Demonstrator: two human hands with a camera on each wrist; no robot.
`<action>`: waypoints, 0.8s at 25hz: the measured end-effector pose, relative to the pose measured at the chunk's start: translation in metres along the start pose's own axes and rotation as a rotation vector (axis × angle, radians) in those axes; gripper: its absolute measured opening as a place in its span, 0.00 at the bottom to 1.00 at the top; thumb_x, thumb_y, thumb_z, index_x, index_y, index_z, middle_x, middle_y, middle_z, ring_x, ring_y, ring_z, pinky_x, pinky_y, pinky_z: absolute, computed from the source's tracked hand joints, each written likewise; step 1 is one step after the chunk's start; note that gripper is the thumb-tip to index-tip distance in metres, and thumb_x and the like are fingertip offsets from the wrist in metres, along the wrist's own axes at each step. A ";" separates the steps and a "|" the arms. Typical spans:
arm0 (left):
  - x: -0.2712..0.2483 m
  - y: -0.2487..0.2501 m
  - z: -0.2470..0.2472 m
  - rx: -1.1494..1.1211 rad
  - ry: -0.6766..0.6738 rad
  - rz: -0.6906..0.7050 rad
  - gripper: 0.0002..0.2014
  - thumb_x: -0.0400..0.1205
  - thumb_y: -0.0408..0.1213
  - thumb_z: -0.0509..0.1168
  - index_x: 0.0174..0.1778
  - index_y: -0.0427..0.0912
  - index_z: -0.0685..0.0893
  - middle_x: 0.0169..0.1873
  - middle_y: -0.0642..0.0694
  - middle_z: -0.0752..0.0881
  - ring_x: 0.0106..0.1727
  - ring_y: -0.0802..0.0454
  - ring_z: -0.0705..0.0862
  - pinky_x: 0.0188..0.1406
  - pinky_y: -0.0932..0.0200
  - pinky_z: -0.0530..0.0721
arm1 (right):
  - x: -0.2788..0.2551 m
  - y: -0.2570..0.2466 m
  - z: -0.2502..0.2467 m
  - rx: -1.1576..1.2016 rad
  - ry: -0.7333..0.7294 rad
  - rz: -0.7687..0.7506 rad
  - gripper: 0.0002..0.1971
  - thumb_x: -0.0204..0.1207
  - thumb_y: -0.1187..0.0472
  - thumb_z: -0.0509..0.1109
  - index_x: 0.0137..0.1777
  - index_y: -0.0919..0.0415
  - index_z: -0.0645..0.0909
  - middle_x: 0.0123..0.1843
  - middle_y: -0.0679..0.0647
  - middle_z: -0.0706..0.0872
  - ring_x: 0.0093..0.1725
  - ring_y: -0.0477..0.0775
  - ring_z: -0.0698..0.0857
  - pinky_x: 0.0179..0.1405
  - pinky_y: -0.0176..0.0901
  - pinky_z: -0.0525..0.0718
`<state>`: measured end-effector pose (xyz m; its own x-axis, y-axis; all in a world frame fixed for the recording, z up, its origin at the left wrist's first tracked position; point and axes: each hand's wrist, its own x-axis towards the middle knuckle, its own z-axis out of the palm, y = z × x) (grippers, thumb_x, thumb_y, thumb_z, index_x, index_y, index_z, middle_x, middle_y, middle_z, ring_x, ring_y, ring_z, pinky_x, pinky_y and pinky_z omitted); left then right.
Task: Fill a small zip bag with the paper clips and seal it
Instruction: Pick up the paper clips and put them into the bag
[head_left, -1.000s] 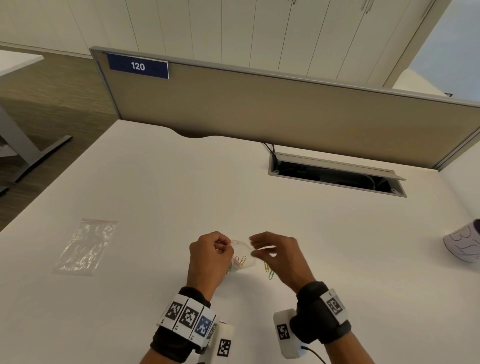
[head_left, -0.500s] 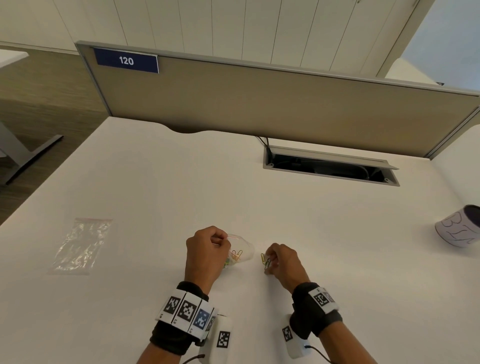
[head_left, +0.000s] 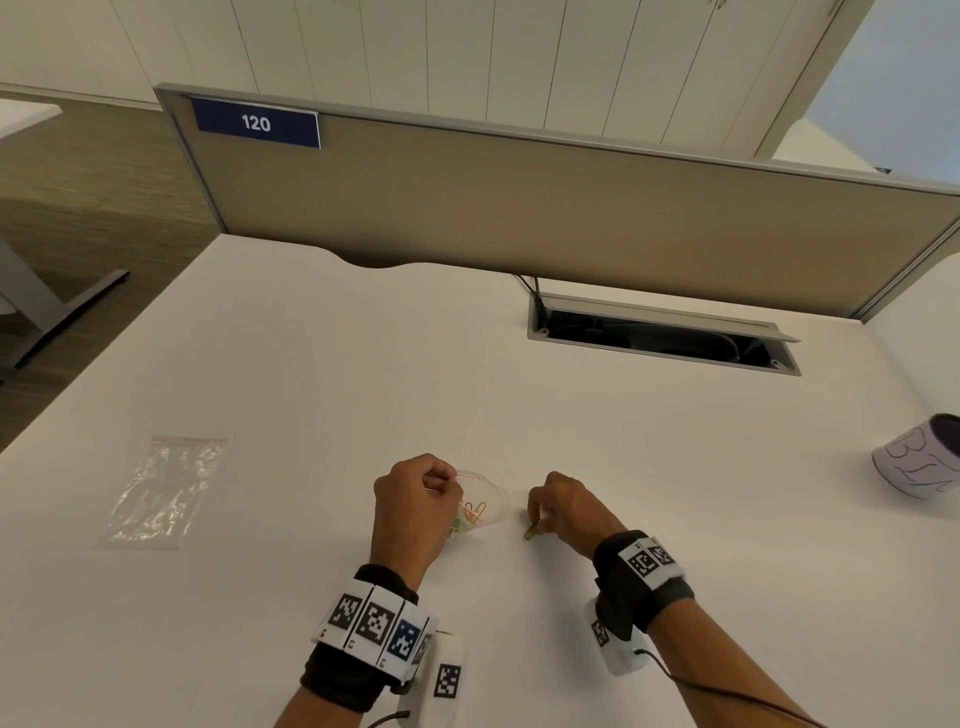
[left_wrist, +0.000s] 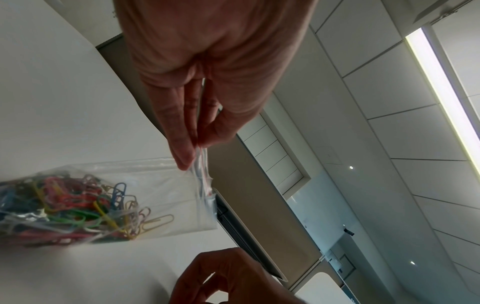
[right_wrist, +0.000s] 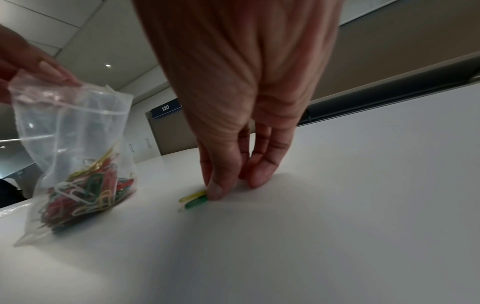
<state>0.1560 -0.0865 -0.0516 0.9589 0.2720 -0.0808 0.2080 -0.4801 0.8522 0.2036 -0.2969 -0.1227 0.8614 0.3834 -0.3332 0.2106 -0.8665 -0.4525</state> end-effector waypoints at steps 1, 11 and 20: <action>0.000 0.000 0.000 0.004 0.000 0.000 0.03 0.74 0.28 0.69 0.39 0.39 0.88 0.35 0.48 0.88 0.33 0.64 0.83 0.21 0.80 0.78 | 0.001 0.000 0.001 -0.018 -0.003 -0.009 0.05 0.70 0.71 0.74 0.44 0.64 0.84 0.45 0.52 0.74 0.43 0.54 0.76 0.37 0.37 0.73; 0.000 0.000 0.001 0.013 -0.008 -0.007 0.03 0.75 0.29 0.69 0.41 0.38 0.88 0.38 0.47 0.89 0.36 0.58 0.85 0.20 0.81 0.78 | -0.016 0.005 0.012 0.087 0.109 0.038 0.10 0.75 0.67 0.67 0.38 0.55 0.72 0.34 0.48 0.77 0.32 0.51 0.74 0.28 0.30 0.67; -0.001 0.003 0.000 0.015 -0.010 -0.002 0.03 0.75 0.30 0.69 0.42 0.38 0.88 0.38 0.48 0.87 0.36 0.59 0.84 0.20 0.77 0.79 | -0.031 -0.045 -0.041 0.320 0.243 -0.064 0.02 0.69 0.63 0.77 0.38 0.58 0.85 0.34 0.50 0.90 0.32 0.45 0.85 0.32 0.27 0.80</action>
<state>0.1559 -0.0879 -0.0483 0.9604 0.2643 -0.0878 0.2125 -0.4920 0.8442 0.1863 -0.2823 -0.0582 0.9434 0.3134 -0.1083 0.1459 -0.6857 -0.7132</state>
